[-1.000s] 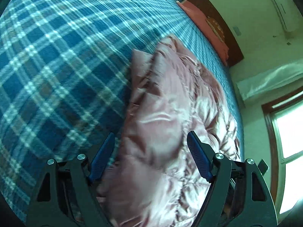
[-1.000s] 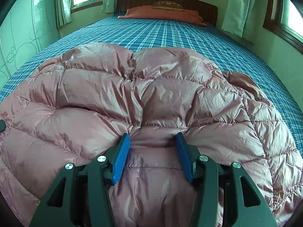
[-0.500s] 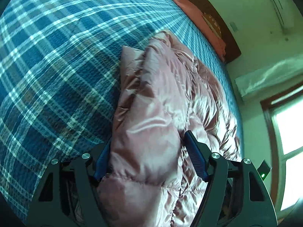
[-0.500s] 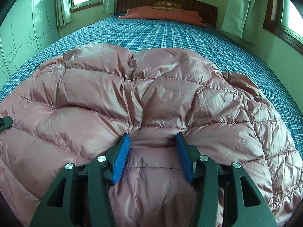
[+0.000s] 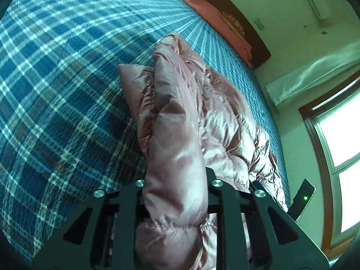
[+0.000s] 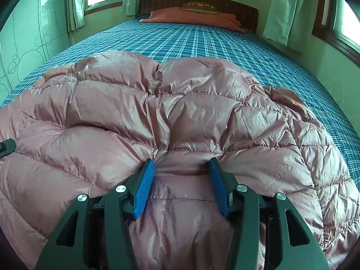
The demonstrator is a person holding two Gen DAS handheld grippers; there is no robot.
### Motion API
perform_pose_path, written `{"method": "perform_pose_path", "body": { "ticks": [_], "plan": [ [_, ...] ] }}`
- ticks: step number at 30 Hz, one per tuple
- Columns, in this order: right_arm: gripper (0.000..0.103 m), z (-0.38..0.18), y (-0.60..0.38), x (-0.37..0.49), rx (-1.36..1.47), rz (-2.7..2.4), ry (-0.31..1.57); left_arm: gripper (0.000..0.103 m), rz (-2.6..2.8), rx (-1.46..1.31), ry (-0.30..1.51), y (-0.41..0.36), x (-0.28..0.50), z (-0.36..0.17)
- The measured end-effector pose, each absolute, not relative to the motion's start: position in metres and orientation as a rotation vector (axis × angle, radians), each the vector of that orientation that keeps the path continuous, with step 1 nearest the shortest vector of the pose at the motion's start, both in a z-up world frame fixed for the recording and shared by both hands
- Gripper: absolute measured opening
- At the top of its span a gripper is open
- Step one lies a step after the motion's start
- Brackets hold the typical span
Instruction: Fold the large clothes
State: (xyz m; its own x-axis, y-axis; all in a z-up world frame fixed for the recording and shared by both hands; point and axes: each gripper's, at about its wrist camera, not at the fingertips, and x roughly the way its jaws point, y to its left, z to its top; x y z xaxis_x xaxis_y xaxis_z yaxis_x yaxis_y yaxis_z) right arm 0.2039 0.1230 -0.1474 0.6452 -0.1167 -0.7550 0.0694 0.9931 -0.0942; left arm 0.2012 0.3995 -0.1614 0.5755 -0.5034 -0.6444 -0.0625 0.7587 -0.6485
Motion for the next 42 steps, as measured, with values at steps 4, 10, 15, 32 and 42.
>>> {"method": "perform_pose_path", "body": {
  "ticks": [4, 10, 15, 32, 42],
  "plan": [
    [0.05, -0.143, 0.124, 0.206, -0.066, -0.11, 0.866, 0.014, -0.29, -0.625, 0.881, 0.389, 0.193, -0.132],
    [0.052, -0.125, 0.104, 0.197, -0.043, -0.123, 0.852, 0.013, -0.338, -0.532, 0.826, 0.356, 0.186, -0.079],
    [0.052, -0.107, 0.074, 0.186, -0.028, -0.159, 0.829, 0.013, -0.376, -0.441, 0.808, 0.308, 0.182, -0.046],
    [0.052, -0.096, -0.056, 0.121, 0.077, -0.347, 0.824, 0.013, -0.547, -0.164, 0.867, 0.106, 0.167, -0.036],
    [0.052, -0.112, -0.101, 0.103, 0.13, -0.406, 0.864, 0.012, -0.535, -0.061, 0.993, 0.024, 0.173, -0.106]
  ]
}}
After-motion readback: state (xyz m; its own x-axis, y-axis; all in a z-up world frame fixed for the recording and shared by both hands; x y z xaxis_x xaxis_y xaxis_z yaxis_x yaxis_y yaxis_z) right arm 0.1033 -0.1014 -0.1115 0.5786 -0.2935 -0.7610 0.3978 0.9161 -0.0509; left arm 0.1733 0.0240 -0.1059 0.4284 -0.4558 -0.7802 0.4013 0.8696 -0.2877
